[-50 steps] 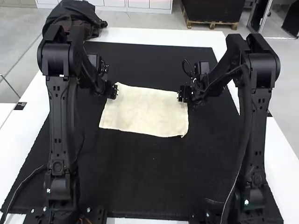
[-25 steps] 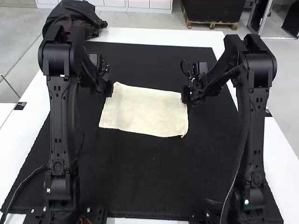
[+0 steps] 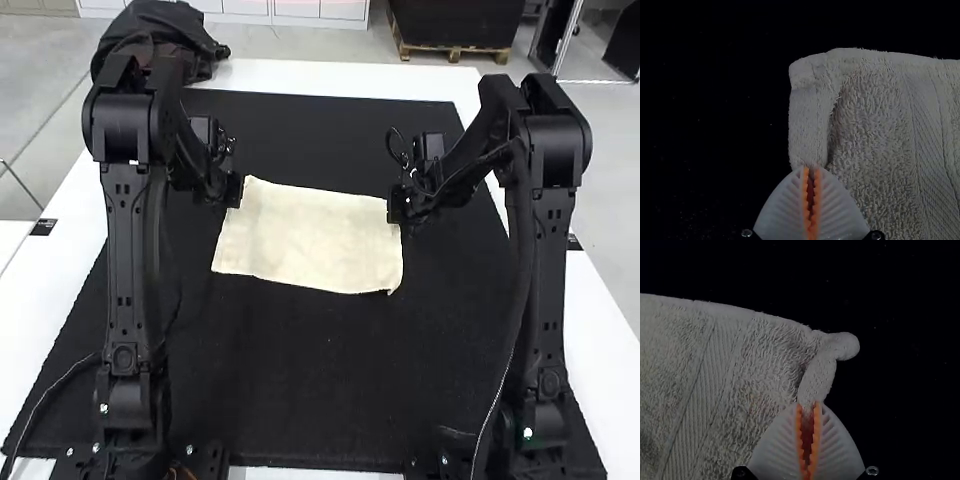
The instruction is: Fold the towel.
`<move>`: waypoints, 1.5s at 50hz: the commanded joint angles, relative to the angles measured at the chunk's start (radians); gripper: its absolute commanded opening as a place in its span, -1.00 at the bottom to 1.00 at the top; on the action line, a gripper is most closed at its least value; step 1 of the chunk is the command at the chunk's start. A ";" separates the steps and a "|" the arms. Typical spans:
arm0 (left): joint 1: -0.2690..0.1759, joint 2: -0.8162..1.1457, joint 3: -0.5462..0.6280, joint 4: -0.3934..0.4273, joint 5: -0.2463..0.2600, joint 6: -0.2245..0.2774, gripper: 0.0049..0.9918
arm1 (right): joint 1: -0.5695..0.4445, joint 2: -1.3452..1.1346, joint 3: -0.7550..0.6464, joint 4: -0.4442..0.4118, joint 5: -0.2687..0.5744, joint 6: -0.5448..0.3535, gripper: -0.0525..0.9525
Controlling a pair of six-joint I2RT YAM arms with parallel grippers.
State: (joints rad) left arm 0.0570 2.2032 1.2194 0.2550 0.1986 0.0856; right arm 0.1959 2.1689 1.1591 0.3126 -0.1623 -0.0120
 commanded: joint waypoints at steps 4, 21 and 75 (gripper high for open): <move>-0.005 -0.020 -0.004 0.010 0.009 -0.004 -0.97 | -0.004 -0.075 -0.024 -0.001 -0.031 0.003 -0.94; 0.000 -0.074 -0.008 0.010 0.013 -0.030 -0.97 | -0.041 -0.155 -0.062 0.005 -0.036 0.003 -0.94; 0.007 -0.258 -0.121 -0.010 0.044 -0.047 -0.97 | -0.056 -0.305 -0.136 -0.058 -0.112 0.050 -0.94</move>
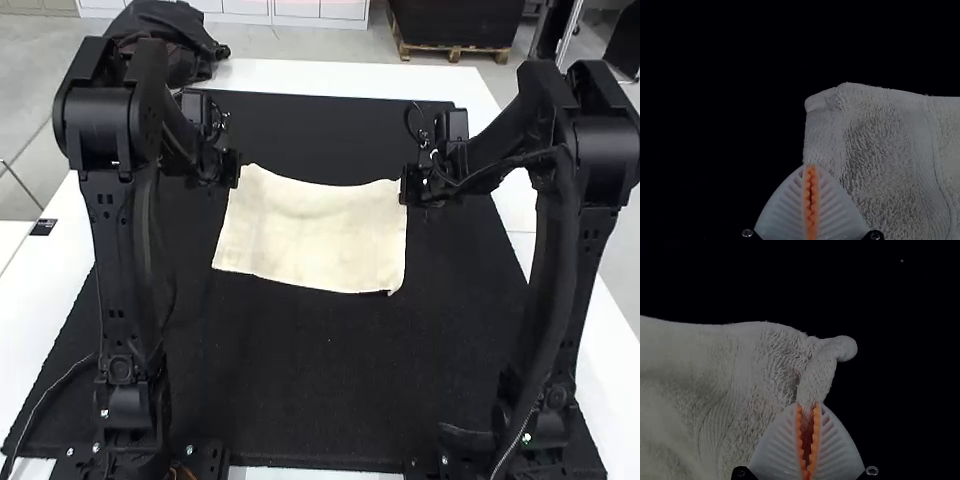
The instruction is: Fold the towel.
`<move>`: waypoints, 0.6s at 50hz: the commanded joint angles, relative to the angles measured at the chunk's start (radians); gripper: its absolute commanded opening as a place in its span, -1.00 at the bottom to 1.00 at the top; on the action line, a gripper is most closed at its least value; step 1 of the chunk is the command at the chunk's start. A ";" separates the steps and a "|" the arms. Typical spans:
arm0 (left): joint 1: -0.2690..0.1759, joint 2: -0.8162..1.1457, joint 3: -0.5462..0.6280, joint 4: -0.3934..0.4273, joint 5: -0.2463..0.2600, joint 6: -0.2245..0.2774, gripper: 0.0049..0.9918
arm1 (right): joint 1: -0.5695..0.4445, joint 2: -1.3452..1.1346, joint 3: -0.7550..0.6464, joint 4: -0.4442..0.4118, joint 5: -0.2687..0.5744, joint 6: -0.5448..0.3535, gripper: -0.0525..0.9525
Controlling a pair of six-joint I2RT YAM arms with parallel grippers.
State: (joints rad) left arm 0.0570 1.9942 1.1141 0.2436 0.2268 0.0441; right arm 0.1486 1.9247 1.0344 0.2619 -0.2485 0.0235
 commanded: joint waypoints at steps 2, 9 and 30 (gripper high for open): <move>0.007 -0.057 -0.023 -0.004 0.016 -0.006 -0.97 | -0.007 -0.069 -0.013 -0.016 -0.035 0.018 -0.94; 0.007 -0.094 -0.054 -0.018 0.020 -0.006 -0.97 | -0.007 -0.101 -0.025 -0.058 -0.064 0.018 -0.94; 0.069 -0.178 -0.154 -0.018 0.034 0.031 -0.97 | -0.015 -0.193 -0.085 -0.101 -0.069 0.012 -0.94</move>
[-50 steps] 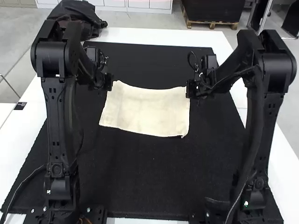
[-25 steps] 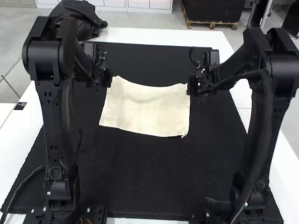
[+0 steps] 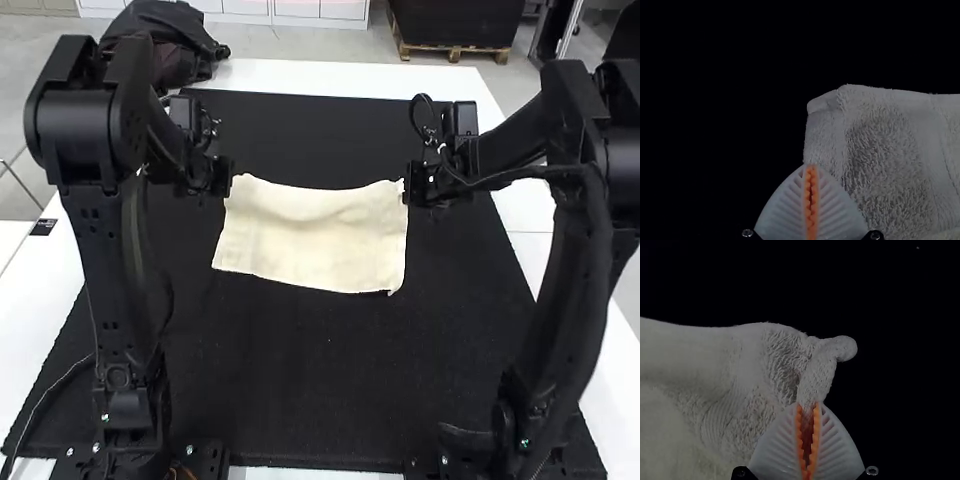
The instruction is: Fold the towel.
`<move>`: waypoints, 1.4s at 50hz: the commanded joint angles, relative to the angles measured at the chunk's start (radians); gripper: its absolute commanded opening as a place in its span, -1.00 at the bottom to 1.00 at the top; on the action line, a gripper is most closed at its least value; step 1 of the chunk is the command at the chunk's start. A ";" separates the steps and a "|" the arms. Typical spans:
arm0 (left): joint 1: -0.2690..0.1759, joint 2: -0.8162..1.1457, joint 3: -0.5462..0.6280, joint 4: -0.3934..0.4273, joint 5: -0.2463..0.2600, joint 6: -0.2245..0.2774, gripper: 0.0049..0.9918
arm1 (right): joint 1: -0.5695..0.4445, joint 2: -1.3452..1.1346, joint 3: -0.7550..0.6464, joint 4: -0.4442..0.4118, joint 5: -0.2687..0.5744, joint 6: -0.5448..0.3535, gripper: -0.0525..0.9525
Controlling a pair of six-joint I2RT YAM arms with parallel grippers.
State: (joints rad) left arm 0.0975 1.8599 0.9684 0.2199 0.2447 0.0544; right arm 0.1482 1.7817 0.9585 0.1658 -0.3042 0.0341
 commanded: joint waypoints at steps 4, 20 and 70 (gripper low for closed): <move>0.041 -0.059 -0.017 0.004 0.016 0.028 -0.97 | -0.015 -0.064 -0.020 -0.008 -0.015 0.001 -0.94; 0.048 -0.126 -0.065 -0.031 0.034 0.039 -0.97 | -0.015 -0.131 -0.066 -0.080 -0.038 -0.005 -0.94; 0.048 -0.318 -0.333 -0.050 0.041 0.041 -0.97 | -0.009 -0.338 -0.337 -0.170 -0.079 0.006 -0.94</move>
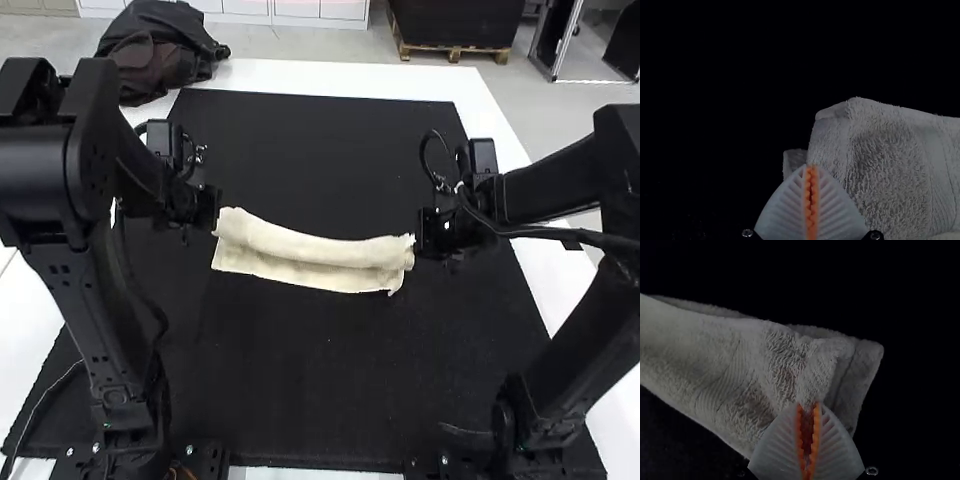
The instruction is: Fold the towel.
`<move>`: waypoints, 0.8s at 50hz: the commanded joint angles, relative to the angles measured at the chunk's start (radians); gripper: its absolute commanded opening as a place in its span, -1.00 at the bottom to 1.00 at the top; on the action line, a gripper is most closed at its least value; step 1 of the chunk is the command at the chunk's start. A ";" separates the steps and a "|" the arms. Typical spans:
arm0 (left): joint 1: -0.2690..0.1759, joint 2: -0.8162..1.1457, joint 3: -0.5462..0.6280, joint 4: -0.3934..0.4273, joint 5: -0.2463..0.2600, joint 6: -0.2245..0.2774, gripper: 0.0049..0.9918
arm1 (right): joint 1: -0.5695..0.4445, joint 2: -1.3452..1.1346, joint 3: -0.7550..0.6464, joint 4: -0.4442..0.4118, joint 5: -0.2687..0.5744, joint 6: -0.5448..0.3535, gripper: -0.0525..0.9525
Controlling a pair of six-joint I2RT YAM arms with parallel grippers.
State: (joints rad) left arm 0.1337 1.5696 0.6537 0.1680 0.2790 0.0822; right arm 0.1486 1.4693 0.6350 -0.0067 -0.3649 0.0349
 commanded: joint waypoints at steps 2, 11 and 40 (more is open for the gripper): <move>0.012 -0.029 -0.031 0.004 0.008 0.014 -0.97 | -0.009 -0.026 -0.023 0.002 -0.019 0.005 -0.94; 0.012 -0.029 -0.088 0.045 0.005 0.014 -0.97 | -0.006 -0.015 -0.061 0.031 -0.014 0.007 -0.94; 0.010 -0.026 -0.203 0.200 -0.034 0.021 -0.17 | -0.007 0.091 -0.092 0.129 0.040 0.014 0.37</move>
State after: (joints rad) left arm 0.1337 1.5696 0.4637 0.3614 0.2607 0.0898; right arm 0.1486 1.5578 0.5343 0.1184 -0.3408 0.0425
